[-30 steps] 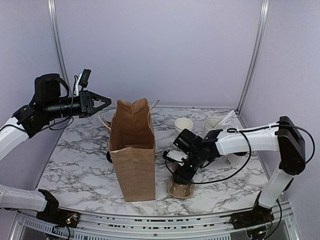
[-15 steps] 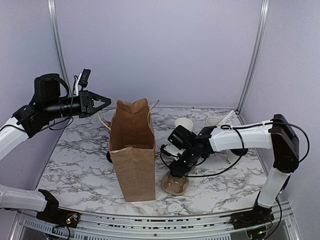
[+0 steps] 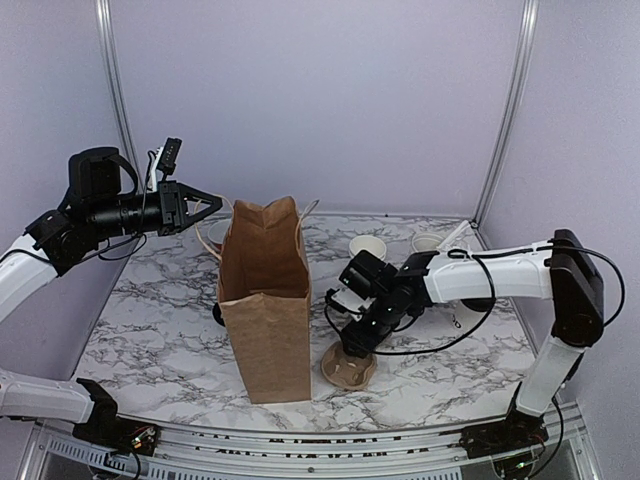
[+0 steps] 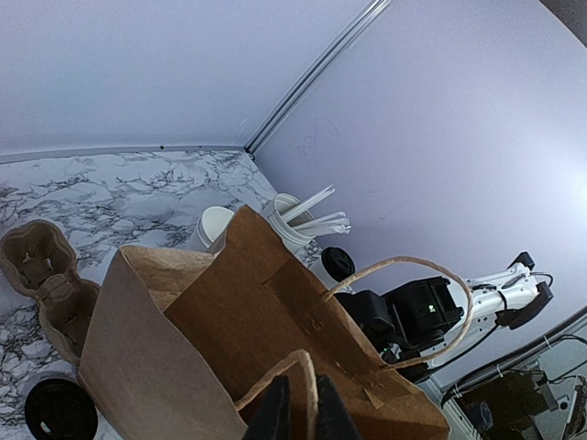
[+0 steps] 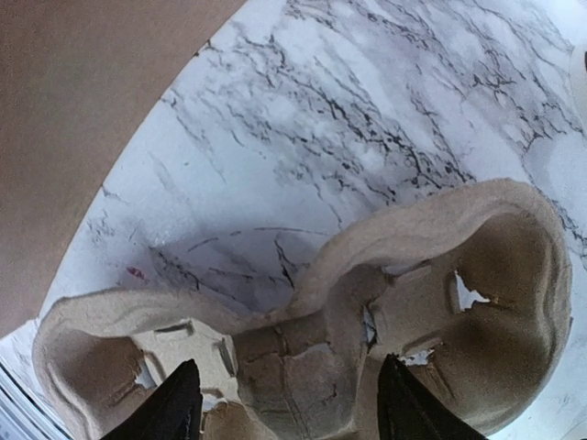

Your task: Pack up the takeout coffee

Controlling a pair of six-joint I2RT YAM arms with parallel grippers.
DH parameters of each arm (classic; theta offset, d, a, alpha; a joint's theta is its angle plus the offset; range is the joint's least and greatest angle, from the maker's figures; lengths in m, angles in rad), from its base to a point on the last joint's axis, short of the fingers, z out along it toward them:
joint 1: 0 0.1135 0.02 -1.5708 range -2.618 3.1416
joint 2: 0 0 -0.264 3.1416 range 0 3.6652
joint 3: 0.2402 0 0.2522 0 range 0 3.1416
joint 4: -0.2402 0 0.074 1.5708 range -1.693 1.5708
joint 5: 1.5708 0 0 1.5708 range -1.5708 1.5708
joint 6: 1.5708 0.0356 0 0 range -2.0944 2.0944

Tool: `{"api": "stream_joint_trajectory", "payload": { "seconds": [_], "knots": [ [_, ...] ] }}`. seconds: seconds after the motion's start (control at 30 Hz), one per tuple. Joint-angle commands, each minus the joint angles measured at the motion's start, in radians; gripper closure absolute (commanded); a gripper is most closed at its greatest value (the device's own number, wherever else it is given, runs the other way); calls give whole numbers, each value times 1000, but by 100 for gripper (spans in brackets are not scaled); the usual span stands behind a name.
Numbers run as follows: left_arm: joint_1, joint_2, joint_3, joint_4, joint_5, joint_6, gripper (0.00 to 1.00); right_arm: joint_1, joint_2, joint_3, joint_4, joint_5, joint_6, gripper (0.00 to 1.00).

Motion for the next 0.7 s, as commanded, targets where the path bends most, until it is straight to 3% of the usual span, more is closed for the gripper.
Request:
{"api": "stream_joint_trajectory", "payload": {
  "seconds": [0.0,0.17,0.43,0.67],
  "knots": [
    [6,-4,13,-1,0,2,88,4,-39,-23,20,-38,-118,37],
    [7,-9,11,-1,0,2,88,0,-24,-23,30,-65,-175,39],
    [7,-3,14,-3,6,3,88,-8,5,-17,36,-86,-204,49],
    [6,3,17,-3,14,1,88,-11,24,-7,23,-90,-219,46]
  ]
}}
